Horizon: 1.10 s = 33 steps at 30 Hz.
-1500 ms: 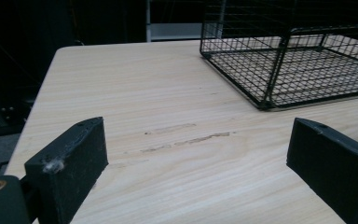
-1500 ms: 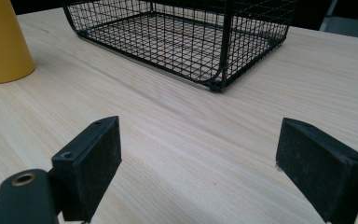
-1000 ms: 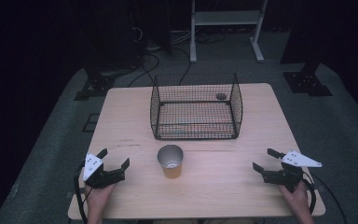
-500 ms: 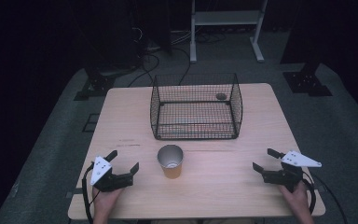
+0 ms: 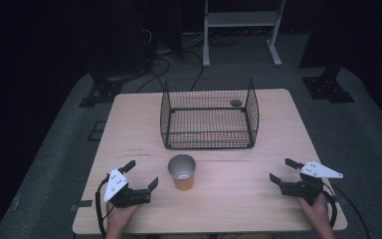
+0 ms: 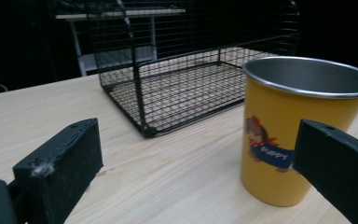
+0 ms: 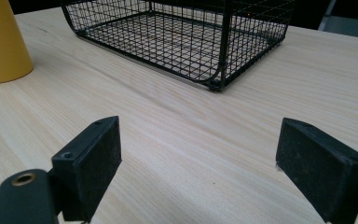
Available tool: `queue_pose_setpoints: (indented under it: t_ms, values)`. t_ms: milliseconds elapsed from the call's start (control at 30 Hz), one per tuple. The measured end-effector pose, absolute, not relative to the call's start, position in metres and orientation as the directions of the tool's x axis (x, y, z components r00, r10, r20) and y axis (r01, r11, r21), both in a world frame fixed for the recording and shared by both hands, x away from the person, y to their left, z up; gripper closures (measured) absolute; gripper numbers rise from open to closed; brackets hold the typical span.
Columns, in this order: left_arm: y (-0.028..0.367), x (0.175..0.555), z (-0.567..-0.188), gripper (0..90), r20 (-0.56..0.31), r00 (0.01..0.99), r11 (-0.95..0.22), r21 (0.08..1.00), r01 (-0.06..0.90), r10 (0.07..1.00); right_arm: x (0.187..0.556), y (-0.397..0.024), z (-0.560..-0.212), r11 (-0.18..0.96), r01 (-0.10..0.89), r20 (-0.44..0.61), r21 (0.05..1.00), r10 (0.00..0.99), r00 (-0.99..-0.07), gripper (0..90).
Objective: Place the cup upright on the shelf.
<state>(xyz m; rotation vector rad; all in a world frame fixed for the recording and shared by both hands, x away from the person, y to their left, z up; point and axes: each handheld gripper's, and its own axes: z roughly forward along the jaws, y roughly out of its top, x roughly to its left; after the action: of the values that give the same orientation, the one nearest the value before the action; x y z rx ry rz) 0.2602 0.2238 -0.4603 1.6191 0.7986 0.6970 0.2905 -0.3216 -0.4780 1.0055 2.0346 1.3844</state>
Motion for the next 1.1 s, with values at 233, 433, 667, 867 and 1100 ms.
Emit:
queue_pose_setpoints:
  t_ms: [233, 433, 667, 867, 1100]
  values:
    - [0.215, 0.259, -0.460, 0.9, 0.031, 0.640, -0.135, 0.984, 0.113, 0.767, 0.291, -0.322, -0.478, 0.218, 0.304, 0.017, 0.927, 0.788, -0.616, 13.1]
    - [0.205, 0.257, -0.459, 1.0, 0.039, 0.686, -0.145, 0.985, 0.097, 0.727, 0.291, -0.322, -0.478, 0.220, 0.304, 0.015, 0.927, 0.787, -0.616, 13.1]
    - [0.192, 0.255, -0.459, 1.0, 0.056, 0.728, -0.171, 0.982, 0.085, 0.683, 0.291, -0.322, -0.478, 0.218, 0.305, 0.017, 0.927, 0.787, -0.616, 13.1]
    - [0.187, 0.255, -0.460, 1.0, 0.053, 0.751, -0.176, 0.981, 0.086, 0.659, 0.291, -0.322, -0.478, 0.216, 0.308, 0.020, 0.927, 0.789, -0.614, 13.1]
    - [0.180, 0.259, -0.462, 1.0, 0.058, 0.765, -0.202, 0.975, 0.095, 0.642, 0.291, -0.322, -0.478, 0.218, 0.307, 0.018, 0.926, 0.789, -0.614, 13.1]
